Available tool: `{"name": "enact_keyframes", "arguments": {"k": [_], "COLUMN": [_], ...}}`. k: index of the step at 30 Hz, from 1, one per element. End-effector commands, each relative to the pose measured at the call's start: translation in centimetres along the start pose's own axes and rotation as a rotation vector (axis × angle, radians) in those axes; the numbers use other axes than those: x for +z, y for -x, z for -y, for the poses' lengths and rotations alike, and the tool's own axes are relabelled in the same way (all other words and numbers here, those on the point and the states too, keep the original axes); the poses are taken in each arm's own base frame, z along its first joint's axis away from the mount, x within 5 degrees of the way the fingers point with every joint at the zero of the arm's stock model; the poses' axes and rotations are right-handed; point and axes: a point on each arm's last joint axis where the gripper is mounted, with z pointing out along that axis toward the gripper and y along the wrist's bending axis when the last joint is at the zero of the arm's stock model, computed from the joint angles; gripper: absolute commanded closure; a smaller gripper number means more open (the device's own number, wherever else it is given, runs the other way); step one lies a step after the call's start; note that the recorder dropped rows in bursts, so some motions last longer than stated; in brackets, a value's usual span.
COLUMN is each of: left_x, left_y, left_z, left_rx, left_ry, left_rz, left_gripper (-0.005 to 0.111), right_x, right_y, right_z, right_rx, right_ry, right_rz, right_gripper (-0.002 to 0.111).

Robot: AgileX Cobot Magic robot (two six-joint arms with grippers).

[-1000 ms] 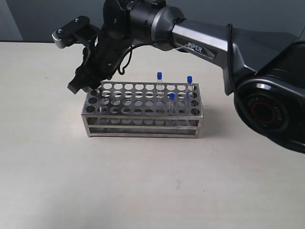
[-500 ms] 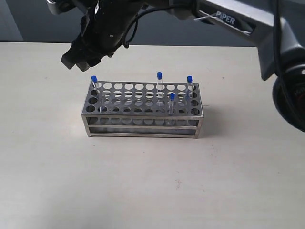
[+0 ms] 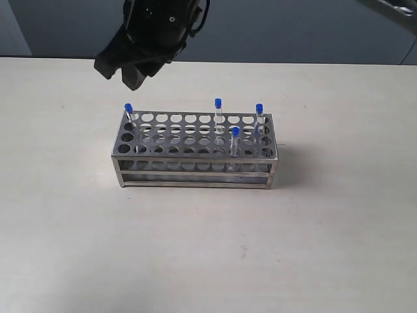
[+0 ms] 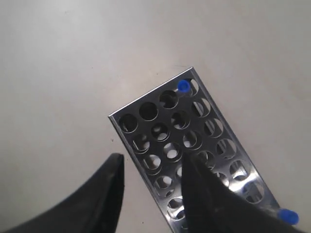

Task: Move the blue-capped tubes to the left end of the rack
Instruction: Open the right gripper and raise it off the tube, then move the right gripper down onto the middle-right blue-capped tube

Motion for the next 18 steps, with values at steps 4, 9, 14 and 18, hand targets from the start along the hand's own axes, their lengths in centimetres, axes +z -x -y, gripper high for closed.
{"name": "enact_keyframes", "arguments": {"k": [4, 9, 14, 18], "left_x": [0.0, 0.0, 0.0, 0.0], "left_y": [0.2, 0.2, 0.2, 0.2], "left_z": [0.0, 0.0, 0.0, 0.0], "left_rx": [-0.005, -0.005, -0.007, -0.007], "left_ry": [-0.003, -0.003, -0.004, -0.004], "left_rz": [0.009, 0.009, 0.009, 0.009], "left_gripper": [0.106, 0.106, 0.106, 0.106], "right_x": [-5.2, -5.4, -3.0, -0.8], "right_y": [-1.6, -5.2, -8.9, -9.9], "right_z": [-0.3, -0.4, -0.6, -0.4], "right_rx": [0.053, 0.116, 0.145, 0.154], "right_ry": [-0.099, -0.170, -0.170, -0.182], "right_rz": [0.019, -0.090, -0.221, -0.212], "right_gripper": [0.070, 0.070, 0.070, 0.070]}}
